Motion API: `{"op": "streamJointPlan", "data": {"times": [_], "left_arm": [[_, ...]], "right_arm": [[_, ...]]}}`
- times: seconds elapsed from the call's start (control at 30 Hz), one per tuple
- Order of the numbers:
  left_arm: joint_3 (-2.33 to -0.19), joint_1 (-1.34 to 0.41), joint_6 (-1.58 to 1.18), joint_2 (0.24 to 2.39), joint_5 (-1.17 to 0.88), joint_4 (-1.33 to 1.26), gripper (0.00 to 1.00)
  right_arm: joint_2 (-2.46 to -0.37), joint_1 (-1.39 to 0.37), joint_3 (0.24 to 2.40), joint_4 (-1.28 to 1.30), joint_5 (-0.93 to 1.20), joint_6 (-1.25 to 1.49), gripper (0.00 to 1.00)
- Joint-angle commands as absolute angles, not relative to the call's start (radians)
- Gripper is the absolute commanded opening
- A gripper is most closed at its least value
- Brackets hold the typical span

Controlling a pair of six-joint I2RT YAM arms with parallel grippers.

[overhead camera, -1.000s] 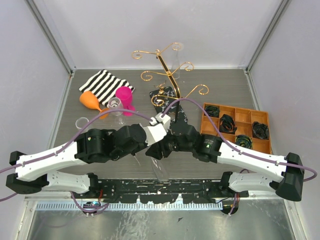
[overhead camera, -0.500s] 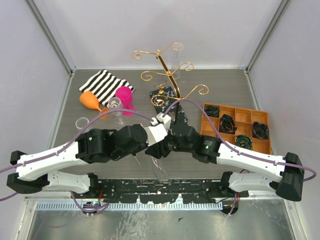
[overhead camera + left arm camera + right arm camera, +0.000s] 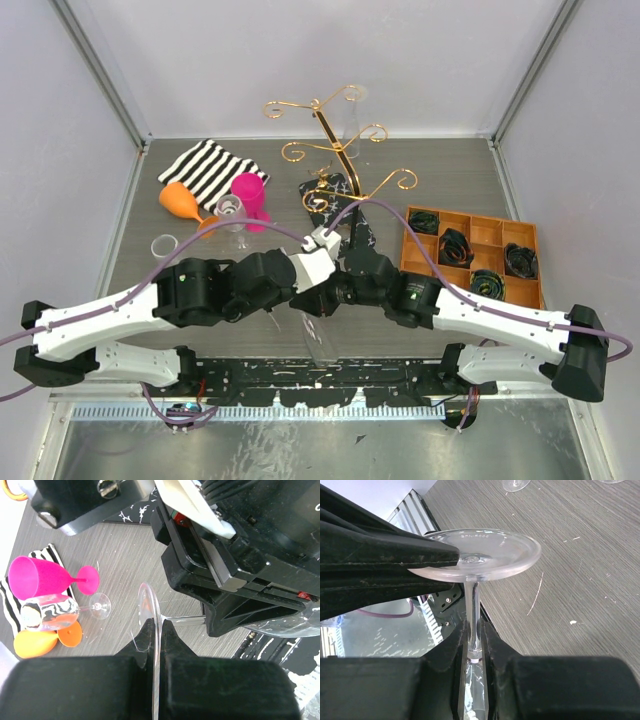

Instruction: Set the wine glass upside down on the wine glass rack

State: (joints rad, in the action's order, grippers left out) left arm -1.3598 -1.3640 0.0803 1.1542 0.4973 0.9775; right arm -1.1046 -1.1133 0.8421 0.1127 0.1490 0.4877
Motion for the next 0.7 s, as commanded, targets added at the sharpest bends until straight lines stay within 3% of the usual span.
{"op": "streamJointPlan", "data": {"times": [0.0, 0.07, 0.17, 0.3, 0.67], "left_arm": [[-1.377, -1.369, 0.058, 1.141, 0.543, 0.932, 0.01], [-1.371, -1.368, 0.053, 1.133, 0.546, 0.925, 0.08], [-1.358, -1.369, 0.048, 1.113, 0.535, 0.907, 0.26], [-1.350, -1.368, 0.039, 1.082, 0.521, 0.887, 0.40], [-1.301, -1.368, -0.015, 0.958, 0.550, 0.854, 0.55]], "right_arm": [[-1.061, -1.114, 0.821, 0.035, 0.098, 0.484, 0.01], [-1.044, -1.114, 0.806, 0.023, 0.059, 0.488, 0.01], [-1.026, -1.113, 0.789, 0.013, 0.015, 0.484, 0.00], [-1.015, -1.114, 0.785, 0.022, -0.033, 0.478, 0.01], [-0.950, -1.114, 0.775, 0.078, -0.158, 0.393, 0.01]]}}
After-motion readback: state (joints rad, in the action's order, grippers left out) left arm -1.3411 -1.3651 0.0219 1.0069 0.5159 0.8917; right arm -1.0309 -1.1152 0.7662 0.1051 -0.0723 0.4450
